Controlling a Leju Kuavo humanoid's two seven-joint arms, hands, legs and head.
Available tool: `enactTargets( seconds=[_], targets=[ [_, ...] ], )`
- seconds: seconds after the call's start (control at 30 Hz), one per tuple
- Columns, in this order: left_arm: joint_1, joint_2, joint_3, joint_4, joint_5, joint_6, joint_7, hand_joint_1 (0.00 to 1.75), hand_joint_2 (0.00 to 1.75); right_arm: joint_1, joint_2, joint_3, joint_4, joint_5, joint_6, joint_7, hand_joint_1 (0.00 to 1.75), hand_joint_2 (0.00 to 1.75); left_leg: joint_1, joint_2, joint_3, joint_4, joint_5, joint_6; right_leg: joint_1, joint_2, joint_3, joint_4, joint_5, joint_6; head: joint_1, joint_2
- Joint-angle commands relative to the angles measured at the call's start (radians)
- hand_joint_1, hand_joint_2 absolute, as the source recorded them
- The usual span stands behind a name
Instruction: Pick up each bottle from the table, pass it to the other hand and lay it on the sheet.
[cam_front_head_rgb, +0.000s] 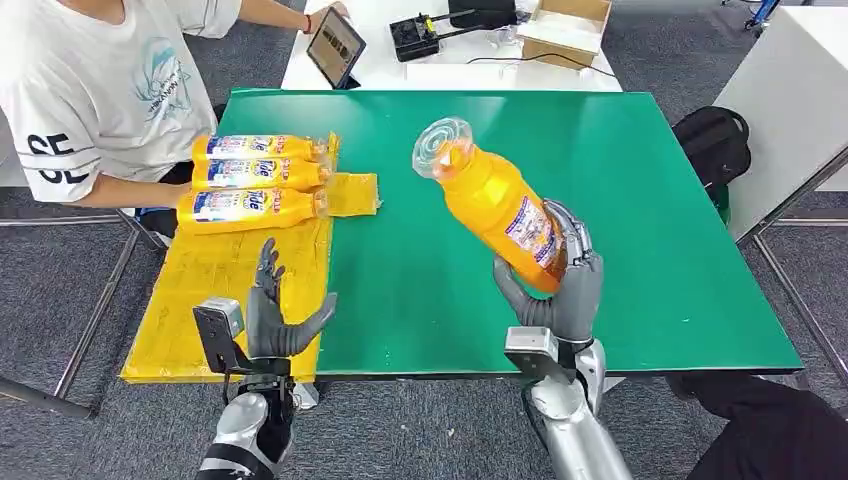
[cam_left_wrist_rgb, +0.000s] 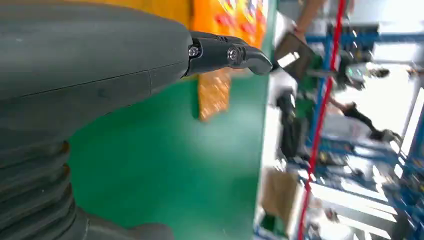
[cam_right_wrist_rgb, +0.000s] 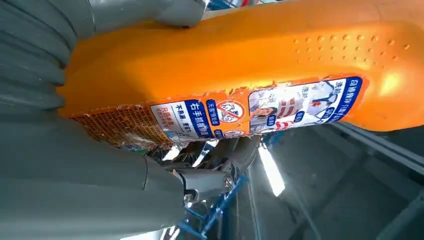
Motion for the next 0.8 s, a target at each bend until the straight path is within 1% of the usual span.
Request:
enactTargets(
  seconds=[0.03, 0.07, 0.1, 0.17, 0.2, 0.3, 0.33, 0.37, 0.4, 0.43, 0.5, 0.53, 0.6, 0.63, 0.73, 0.77, 0.8],
  targets=[
    [0.008, 0.045, -0.106, -0.074, 0.049, -0.084, 0.035, 0.00, 1.75, 0.003, 0.035, 0.039, 0.061, 0.010, 0.034, -0.014, 1.75, 1.75, 0.000, 0.002, 0.004, -0.001, -0.002, 0.001, 0.001, 0.000, 0.003, 0.000, -0.002, -0.003, 0.000, 0.000],
    [0.008, 0.046, -0.113, -0.076, 0.052, -0.092, 0.039, 0.00, 1.75, 0.002, 0.043, 0.061, 0.096, 0.018, 0.046, -0.017, 1.75, 1.75, 0.000, 0.002, 0.003, -0.001, -0.001, 0.001, 0.001, 0.001, 0.002, -0.001, -0.001, -0.002, 0.000, 0.000],
    [-0.026, 0.039, -0.142, -0.033, 0.073, -0.150, 0.058, 0.00, 1.75, 0.037, 0.049, 0.065, 0.113, 0.057, 0.007, 0.004, 1.75, 1.75, 0.000, 0.003, 0.005, -0.001, -0.002, 0.001, 0.001, 0.001, 0.004, -0.001, -0.001, -0.004, 0.000, 0.000],
    [-0.062, 0.018, -0.162, 0.023, 0.080, -0.146, 0.050, 0.00, 1.75, 0.060, 0.063, 0.088, 0.177, 0.040, 0.040, -0.001, 1.75, 1.75, 0.001, -0.001, 0.005, -0.002, -0.001, 0.001, 0.001, -0.002, 0.006, -0.002, -0.001, -0.003, 0.000, 0.000],
    [-0.065, 0.018, -0.165, 0.029, 0.083, -0.145, 0.047, 0.00, 1.75, 0.060, 0.071, 0.093, 0.201, 0.045, 0.029, -0.018, 1.75, 1.75, 0.001, -0.002, 0.005, -0.002, -0.001, 0.001, 0.001, -0.003, 0.006, -0.003, -0.001, -0.003, 0.000, 0.000],
    [-0.063, 0.024, -0.167, 0.025, 0.085, -0.144, 0.045, 0.00, 1.75, 0.045, 0.074, 0.095, 0.224, 0.040, 0.024, -0.029, 1.75, 1.75, 0.001, 0.000, 0.005, -0.002, -0.001, 0.001, 0.001, -0.001, 0.005, -0.002, -0.001, -0.003, 0.000, 0.000],
    [-0.061, 0.024, -0.166, 0.021, 0.093, -0.151, 0.045, 0.00, 1.75, 0.045, 0.079, 0.091, 0.224, 0.030, 0.033, -0.021, 1.75, 1.75, 0.000, 0.001, 0.003, -0.001, -0.001, 0.001, 0.001, 0.001, 0.002, -0.001, -0.001, -0.002, 0.000, 0.000],
    [-0.060, 0.026, -0.168, 0.021, 0.102, -0.161, 0.050, 0.00, 1.75, 0.043, 0.085, 0.097, 0.245, 0.023, 0.059, -0.008, 1.75, 1.75, 0.000, 0.003, 0.004, -0.002, -0.001, 0.001, 0.001, 0.001, 0.004, -0.002, -0.001, -0.004, 0.000, 0.000],
    [-0.060, 0.025, -0.171, 0.022, 0.105, -0.165, 0.052, 0.00, 1.75, 0.036, 0.093, 0.116, 0.289, 0.050, 0.053, -0.007, 1.75, 1.75, 0.000, 0.002, 0.002, -0.001, -0.001, 0.001, 0.001, 0.001, 0.002, -0.001, 0.000, -0.002, 0.000, 0.000],
    [-0.061, 0.025, -0.174, 0.023, 0.107, -0.168, 0.053, 0.00, 1.75, 0.030, 0.102, 0.125, 0.324, 0.047, 0.060, -0.012, 1.75, 1.75, 0.000, 0.003, 0.007, -0.002, -0.002, 0.001, 0.001, 0.001, 0.006, -0.002, -0.001, -0.005, 0.000, 0.000],
    [-0.064, 0.023, -0.183, 0.027, 0.110, -0.170, 0.056, 0.00, 1.75, 0.006, 0.133, 0.151, 0.435, 0.044, 0.036, -0.032, 1.75, 1.75, 0.001, 0.002, 0.003, -0.002, -0.001, 0.000, 0.001, 0.001, 0.002, -0.002, 0.000, -0.002, 0.000, 0.000],
    [-0.064, 0.020, -0.187, 0.029, 0.114, -0.174, 0.060, 0.00, 1.75, -0.002, 0.147, 0.159, 0.475, 0.044, 0.032, -0.032, 1.75, 1.75, 0.001, 0.003, 0.006, -0.002, -0.002, 0.001, 0.002, 0.001, 0.005, -0.003, -0.001, -0.004, 0.000, 0.000],
    [-0.064, 0.020, -0.191, 0.031, 0.119, -0.177, 0.063, 0.00, 1.75, -0.022, 0.158, 0.168, 0.526, 0.041, 0.024, -0.039, 1.75, 1.75, 0.001, 0.004, 0.007, -0.003, -0.002, 0.001, 0.001, 0.003, 0.005, -0.002, -0.001, -0.004, 0.000, 0.000],
    [-0.064, 0.020, -0.196, 0.032, 0.129, -0.189, 0.067, 0.00, 1.75, -0.035, 0.164, 0.177, 0.559, 0.038, 0.024, -0.038, 1.75, 1.75, 0.000, 0.003, 0.004, -0.002, -0.001, 0.001, 0.001, 0.002, 0.003, -0.002, -0.001, -0.003, 0.000, 0.000],
    [-0.059, 0.020, -0.205, 0.030, 0.155, -0.220, 0.071, 0.00, 1.75, -0.045, 0.167, 0.189, 0.588, 0.038, 0.019, -0.036, 1.75, 1.75, 0.001, 0.002, 0.002, -0.001, -0.001, 0.000, 0.001, 0.001, 0.001, -0.001, 0.000, -0.002, 0.000, 0.000],
    [-0.056, 0.022, -0.209, 0.027, 0.160, -0.225, 0.070, 0.00, 1.75, -0.046, 0.166, 0.189, 0.592, 0.027, 0.018, -0.037, 1.75, 1.75, 0.001, 0.003, 0.005, -0.002, -0.002, 0.001, 0.001, 0.001, 0.005, -0.002, -0.001, -0.004, 0.000, 0.000],
    [-0.054, 0.022, -0.210, 0.026, 0.165, -0.230, 0.072, 0.00, 1.75, -0.046, 0.166, 0.185, 0.590, 0.022, 0.013, -0.038, 1.75, 1.75, 0.001, 0.003, 0.003, -0.002, -0.001, 0.001, 0.001, 0.001, 0.002, -0.001, -0.001, -0.003, 0.000, 0.000]
  ],
)
